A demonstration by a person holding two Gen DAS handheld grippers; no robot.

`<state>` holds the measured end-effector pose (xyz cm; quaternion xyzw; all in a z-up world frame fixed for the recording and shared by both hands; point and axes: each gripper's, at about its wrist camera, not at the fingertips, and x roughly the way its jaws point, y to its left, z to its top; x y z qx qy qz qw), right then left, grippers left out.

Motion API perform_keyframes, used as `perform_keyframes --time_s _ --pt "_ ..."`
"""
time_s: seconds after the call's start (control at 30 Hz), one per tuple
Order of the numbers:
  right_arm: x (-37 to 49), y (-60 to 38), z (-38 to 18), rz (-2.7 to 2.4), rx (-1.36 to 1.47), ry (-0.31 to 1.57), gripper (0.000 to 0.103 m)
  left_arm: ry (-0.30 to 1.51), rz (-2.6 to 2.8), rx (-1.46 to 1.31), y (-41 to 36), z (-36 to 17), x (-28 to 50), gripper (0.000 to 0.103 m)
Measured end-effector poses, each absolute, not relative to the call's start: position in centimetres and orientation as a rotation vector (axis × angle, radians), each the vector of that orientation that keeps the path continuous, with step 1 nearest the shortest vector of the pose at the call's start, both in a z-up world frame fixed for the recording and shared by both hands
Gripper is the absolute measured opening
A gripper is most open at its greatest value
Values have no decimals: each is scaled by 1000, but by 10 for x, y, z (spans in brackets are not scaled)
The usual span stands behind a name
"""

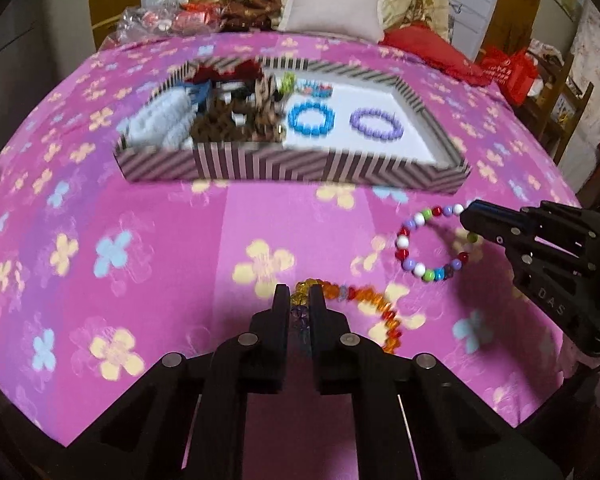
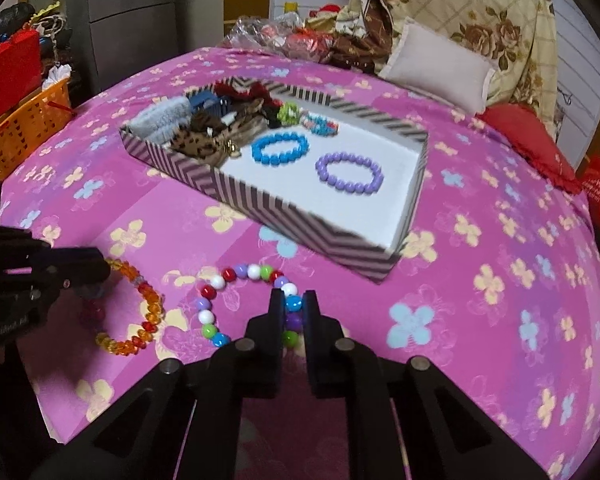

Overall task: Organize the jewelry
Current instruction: 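Grasp the orange bead bracelet with the left tool while the right tool grasps the multicolour bracelet, then carry both bracelets into the box and open both tools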

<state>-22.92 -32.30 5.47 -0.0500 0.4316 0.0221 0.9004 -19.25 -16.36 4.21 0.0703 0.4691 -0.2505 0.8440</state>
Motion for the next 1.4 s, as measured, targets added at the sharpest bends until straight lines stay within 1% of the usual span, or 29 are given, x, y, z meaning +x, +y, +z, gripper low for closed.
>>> perform_keyframes --time_s 0.27,0.67,1.1,1.4 --pt "-236 -325 88 49 -131 844 9 928 -537 148 -158 77 -184 14" --pt "-236 -335 119 17 -139 801 9 870 -494 170 -151 101 -177 14" --pt "-206 -342 137 1 -142 788 9 846 -473 186 -151 110 -170 14" --pt "-156 -338 122 29 -89 826 9 833 -457 193 -149 118 -157 14"
